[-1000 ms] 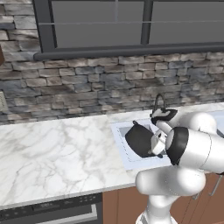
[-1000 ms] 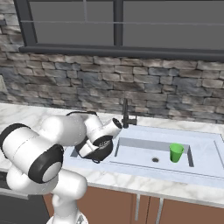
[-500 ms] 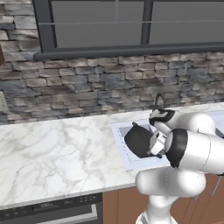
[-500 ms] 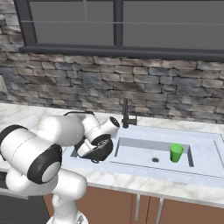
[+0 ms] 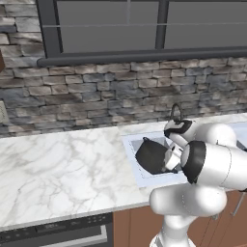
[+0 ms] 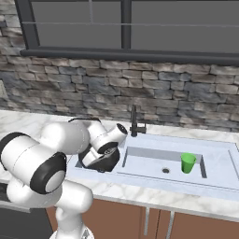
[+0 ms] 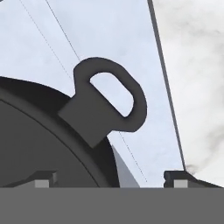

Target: Place the pot in the left basin and the cup in the right basin of the sink.

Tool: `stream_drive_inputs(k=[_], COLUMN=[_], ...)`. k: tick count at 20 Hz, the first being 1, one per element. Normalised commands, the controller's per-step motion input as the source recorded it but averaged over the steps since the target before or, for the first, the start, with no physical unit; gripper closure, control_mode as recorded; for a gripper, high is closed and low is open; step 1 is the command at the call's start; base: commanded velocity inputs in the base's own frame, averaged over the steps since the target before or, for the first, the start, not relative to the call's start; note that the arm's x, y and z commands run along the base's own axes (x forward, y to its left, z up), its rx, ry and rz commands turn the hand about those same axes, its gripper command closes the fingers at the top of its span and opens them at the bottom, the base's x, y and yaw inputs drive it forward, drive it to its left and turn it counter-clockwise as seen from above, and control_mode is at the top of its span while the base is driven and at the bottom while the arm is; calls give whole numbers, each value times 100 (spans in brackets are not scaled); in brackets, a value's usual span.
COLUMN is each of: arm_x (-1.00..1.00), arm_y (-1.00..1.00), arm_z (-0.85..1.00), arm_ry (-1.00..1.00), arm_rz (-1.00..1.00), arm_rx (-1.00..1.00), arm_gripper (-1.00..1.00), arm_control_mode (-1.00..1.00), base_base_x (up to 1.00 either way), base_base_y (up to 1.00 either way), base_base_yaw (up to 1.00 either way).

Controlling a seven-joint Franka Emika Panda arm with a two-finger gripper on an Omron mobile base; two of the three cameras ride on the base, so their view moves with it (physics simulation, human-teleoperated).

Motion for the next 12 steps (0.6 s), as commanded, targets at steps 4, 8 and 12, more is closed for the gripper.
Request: stream_drive_inputs(k=[4,8,12], arm_x=[-1,-15,-38], arm_y=[0,-1,8], arm_z=[46,89,77], arm_ry=[1,-5,-2], arm_rz=[-1,-4,-1], arm_rx=[-5,-2,-3], arm_gripper=[-100,-100,-100], arm_control_mode=[-100,-100,-100], base_base_x=[0,0,0], base_base_y=[0,0,0], base_base_yaw=[0,0,0])
